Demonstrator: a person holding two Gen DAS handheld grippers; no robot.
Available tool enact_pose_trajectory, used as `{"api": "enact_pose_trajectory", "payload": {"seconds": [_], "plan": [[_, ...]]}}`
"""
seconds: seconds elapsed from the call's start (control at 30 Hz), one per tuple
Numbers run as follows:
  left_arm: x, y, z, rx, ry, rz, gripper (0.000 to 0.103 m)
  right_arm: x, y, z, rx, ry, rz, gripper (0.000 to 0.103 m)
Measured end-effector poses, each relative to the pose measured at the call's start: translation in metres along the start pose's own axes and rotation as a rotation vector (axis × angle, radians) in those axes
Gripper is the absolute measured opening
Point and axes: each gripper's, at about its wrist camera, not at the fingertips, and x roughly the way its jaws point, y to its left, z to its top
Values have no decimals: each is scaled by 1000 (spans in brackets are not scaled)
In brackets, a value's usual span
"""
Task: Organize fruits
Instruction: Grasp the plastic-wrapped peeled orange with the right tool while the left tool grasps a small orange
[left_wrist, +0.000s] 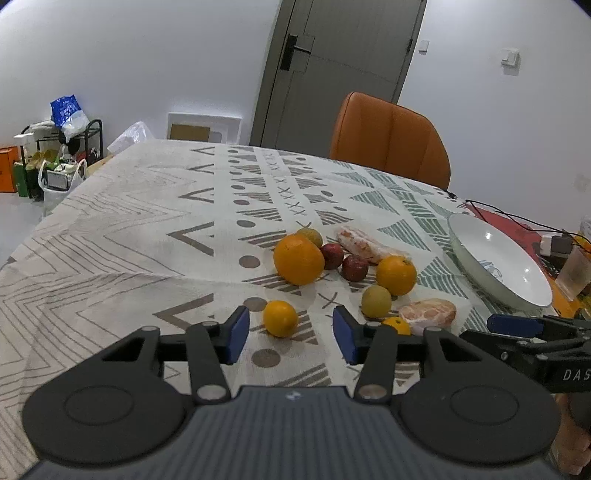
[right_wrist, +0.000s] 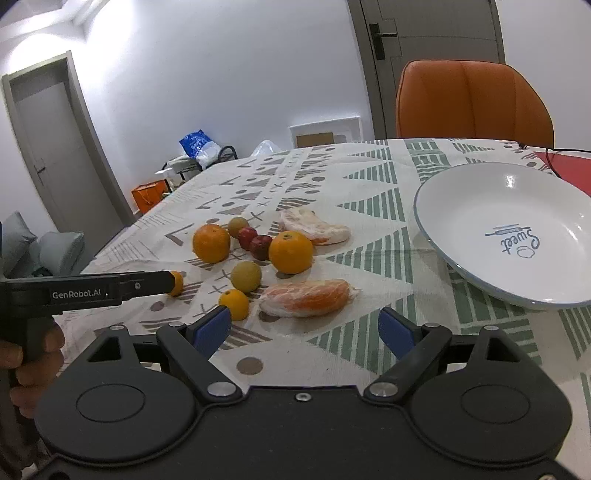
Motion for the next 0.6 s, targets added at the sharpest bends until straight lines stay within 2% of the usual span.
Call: {"api": "enact_pose_trajectory", "payload": {"seconds": [0.47,0.6], "plan": [[18,5,0,-36,19,-4,21,28,2,8,-44,41,-36,88],[18,7,1,-45,18,-7,21,36,4,9,-55,49,-49,88]]}}
